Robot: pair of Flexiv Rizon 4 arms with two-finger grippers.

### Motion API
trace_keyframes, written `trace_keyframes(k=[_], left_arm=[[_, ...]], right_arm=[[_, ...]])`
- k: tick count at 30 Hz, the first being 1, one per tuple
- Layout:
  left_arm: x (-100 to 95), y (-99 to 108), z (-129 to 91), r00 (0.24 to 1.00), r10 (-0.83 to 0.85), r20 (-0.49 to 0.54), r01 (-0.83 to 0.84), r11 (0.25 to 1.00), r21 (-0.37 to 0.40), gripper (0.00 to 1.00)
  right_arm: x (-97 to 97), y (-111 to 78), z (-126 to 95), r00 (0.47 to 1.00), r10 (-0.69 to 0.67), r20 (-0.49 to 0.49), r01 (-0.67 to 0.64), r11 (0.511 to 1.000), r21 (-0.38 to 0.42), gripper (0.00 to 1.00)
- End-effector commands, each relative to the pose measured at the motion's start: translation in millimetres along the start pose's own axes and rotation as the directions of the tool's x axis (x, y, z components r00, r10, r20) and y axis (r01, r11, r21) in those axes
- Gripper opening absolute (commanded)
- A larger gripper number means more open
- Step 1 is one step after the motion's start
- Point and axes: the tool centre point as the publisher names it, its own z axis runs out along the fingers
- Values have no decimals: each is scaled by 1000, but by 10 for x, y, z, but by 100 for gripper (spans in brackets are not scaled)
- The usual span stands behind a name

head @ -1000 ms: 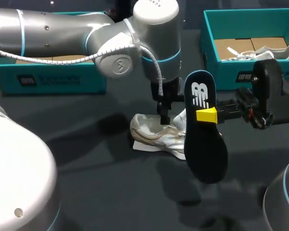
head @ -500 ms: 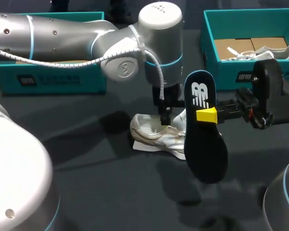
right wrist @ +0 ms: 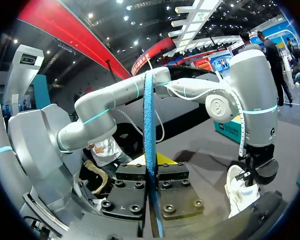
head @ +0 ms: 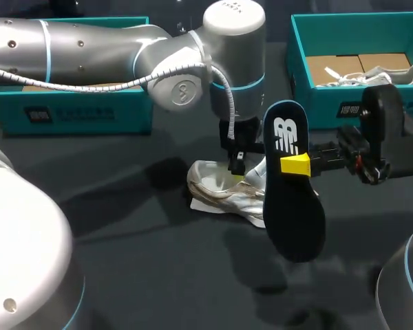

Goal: Take the shoe out of the shoebox, open the shoe tongue, remove and reinsert the insole, then place the shoe into the shoebox

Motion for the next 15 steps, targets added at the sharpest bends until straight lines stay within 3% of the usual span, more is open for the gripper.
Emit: trace_keyframes(k=[1,5,15], left_arm=[[18,-9,-155,999,38,-15,-38,999,1,0],[68,34,-356,960,265,-94,-253,959,123,0],[68,34,-356,960,265,-94,-253,959,123,0]], right_arm=[[91,-33,-26,999,0,36,0,1000,-5,0],[91,-33,-26,999,0,36,0,1000,-5,0],[91,-33,-26,999,0,36,0,1000,-5,0]])
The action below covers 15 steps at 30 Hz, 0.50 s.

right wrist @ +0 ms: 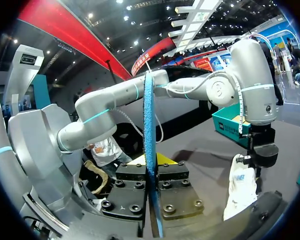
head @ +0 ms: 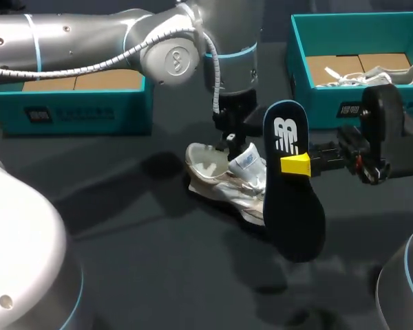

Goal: Take the shoe out of the shoebox, open the shoe tongue, remove and reinsert the insole, then place the shoe into the shoebox

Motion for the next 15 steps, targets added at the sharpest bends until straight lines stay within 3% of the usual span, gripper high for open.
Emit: trace_keyframes(k=[1,3,8,11,13,15], left_arm=[[24,19,-2,1000,2,5,-2,1000,10,0],[24,19,-2,1000,2,5,-2,1000,10,0],[72,39,-109,961,275,-6,-275,961,-10,0],[111,20,-109,903,429,-30,-430,899,-78,0],[187,-13,-101,839,543,-36,-541,825,-167,0],[247,-54,-118,855,517,35,-491,831,-262,0]], right_arm=[[91,-34,-24,999,0,36,0,1000,-5,0],[91,-34,-24,999,0,36,0,1000,-5,0],[91,-34,-24,999,0,36,0,1000,-5,0],[91,-34,-24,999,0,36,0,1000,-5,0],[91,-34,-24,999,0,36,0,1000,-5,0],[91,-34,-24,999,0,36,0,1000,-5,0]])
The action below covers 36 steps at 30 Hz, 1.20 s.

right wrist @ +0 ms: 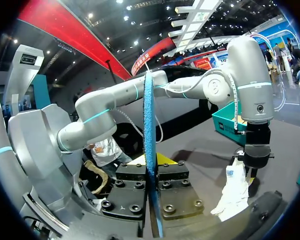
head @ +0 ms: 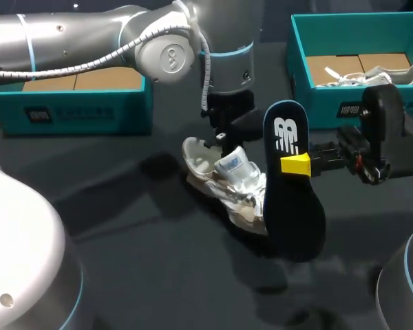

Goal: Take the shoe out of the shoebox, open the shoe tongue, remove and reinsert the insole, then place the shoe into the shoebox

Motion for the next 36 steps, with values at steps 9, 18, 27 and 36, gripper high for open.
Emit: trace_keyframes(k=[9,18,27,36], left_arm=[[102,-119,-59,968,243,55,-224,946,-235,0],[131,-23,-127,839,544,17,-536,831,-145,0],[144,-55,-81,771,637,-8,-632,764,-125,0],[156,-132,89,767,641,-31,-639,759,-121,0]], right_arm=[[90,-35,-23,999,0,36,0,1000,-5,0],[90,-35,-23,999,0,36,0,1000,-5,0],[90,-35,-23,999,0,36,0,1000,-5,0],[90,-35,-23,999,0,36,0,1000,-5,0]])
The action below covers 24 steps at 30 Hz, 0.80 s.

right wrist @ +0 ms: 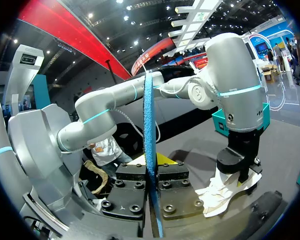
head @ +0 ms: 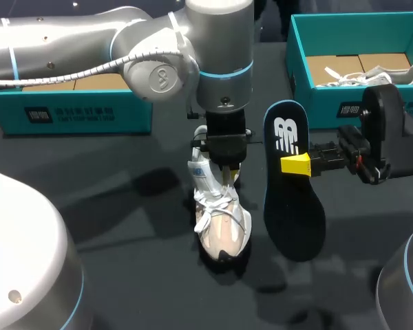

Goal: Take the shoe out of the shoebox, open the shoe tongue, remove and reinsert the insole, then place the shoe into the shoebox

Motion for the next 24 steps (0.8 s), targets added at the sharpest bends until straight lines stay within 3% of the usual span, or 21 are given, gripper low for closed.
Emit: trace_keyframes(k=[1,24], left_arm=[[-44,-14,79,1000,-2,-8,2,1000,-1,0],[-184,37,500,995,32,-98,-32,999,3,0]], right_arm=[[90,-35,-23,999,1,36,0,1000,-5,0],[90,-35,-23,999,1,36,0,1000,-5,0]])
